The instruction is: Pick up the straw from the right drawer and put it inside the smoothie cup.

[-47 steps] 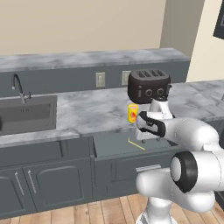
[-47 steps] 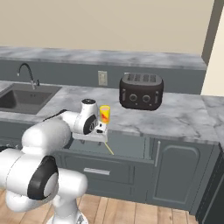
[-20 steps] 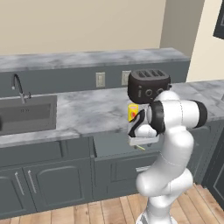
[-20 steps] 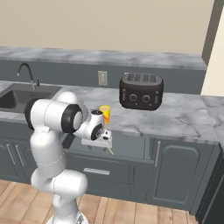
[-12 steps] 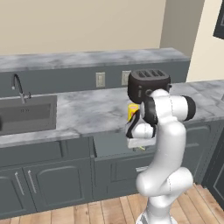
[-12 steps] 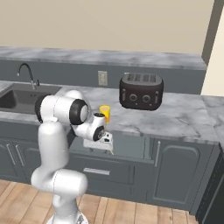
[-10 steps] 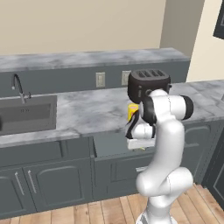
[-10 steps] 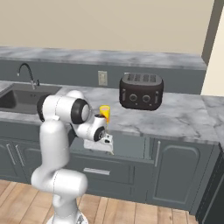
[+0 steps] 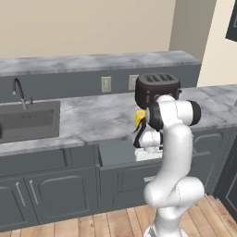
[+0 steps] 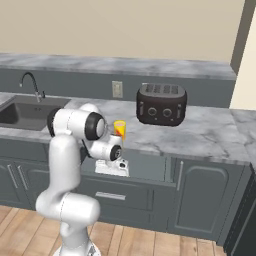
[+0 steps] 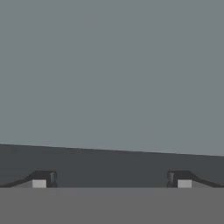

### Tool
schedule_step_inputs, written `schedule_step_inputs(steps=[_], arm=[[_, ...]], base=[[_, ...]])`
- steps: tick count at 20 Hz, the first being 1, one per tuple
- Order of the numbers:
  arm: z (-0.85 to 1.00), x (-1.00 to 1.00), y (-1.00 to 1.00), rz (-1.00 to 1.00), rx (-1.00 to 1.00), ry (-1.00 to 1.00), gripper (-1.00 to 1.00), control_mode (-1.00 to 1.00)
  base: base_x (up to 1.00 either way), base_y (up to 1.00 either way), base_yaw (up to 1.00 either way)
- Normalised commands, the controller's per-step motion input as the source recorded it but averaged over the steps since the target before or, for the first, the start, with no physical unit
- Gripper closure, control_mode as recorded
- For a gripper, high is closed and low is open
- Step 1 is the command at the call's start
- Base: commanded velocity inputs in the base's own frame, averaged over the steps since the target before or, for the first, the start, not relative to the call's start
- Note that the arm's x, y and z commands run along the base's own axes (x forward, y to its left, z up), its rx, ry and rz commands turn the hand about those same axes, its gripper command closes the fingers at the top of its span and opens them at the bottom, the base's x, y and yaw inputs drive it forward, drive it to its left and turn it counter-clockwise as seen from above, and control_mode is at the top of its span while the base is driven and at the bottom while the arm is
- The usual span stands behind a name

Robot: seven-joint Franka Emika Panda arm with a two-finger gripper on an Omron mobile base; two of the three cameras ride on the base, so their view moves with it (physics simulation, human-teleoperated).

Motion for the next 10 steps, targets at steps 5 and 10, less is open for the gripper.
schedule_step_inputs(steps=[5, 10], arm=[[0.00, -1.00, -0.02, 0.01, 0.00, 0.00, -1.00, -1.00], [0.00, -1.00, -0.03, 0.03, 0.00, 0.00, -1.00, -1.00]], base=[[0.00, 0.00, 0.00], [0.00, 0.00, 0.00]])
